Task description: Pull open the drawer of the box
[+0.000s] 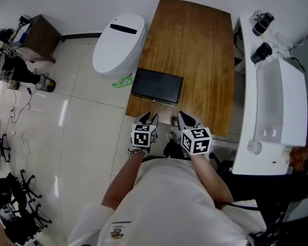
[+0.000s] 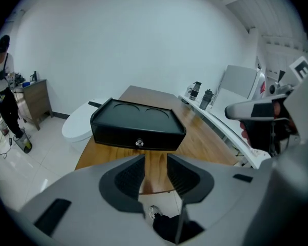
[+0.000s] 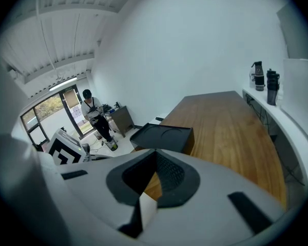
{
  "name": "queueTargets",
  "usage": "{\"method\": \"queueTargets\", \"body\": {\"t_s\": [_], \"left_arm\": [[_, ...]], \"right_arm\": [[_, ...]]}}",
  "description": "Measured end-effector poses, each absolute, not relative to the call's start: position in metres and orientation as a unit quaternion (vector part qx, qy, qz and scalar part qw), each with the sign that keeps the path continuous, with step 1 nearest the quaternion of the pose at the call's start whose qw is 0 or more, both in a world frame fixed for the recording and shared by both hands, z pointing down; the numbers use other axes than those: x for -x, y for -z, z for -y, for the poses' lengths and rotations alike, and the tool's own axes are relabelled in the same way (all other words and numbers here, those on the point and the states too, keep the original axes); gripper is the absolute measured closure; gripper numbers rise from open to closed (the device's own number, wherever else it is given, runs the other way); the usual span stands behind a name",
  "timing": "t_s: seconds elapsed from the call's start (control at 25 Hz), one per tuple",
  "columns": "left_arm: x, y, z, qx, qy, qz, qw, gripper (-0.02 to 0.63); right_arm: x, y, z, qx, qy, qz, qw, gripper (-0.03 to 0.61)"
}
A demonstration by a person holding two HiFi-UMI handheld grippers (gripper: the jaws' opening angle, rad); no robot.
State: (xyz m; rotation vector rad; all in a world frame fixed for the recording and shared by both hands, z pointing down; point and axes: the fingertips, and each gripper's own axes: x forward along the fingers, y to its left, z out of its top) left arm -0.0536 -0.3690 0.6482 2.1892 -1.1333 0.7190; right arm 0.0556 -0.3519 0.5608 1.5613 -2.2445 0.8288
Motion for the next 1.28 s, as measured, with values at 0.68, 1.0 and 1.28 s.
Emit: {"method": "queueTargets", "body": {"t_s": [0.68, 1.0, 1.28], "left_arm": [[0.044, -0.694, 0.426, -0.78, -0.279, 0.48, 0.287, 0.451], [0.044, -0.704, 0.438, -0.77, -0.282, 0.497, 0.283, 0.451], [0.04, -0.714, 0.444, -0.771, -0.287, 0.496, 0.278, 0.453]], "right_arm": [[-0.083, -0.583, 0.398, -0.51, -0.287, 0.793, 0.171, 0.591], [-0.084, -0.584, 0.414, -0.496, -0.283, 0.802, 0.175, 0.591], [-0.09, -0.587, 0.423, -0.498, -0.285, 0.8, 0.174, 0.591]]}}
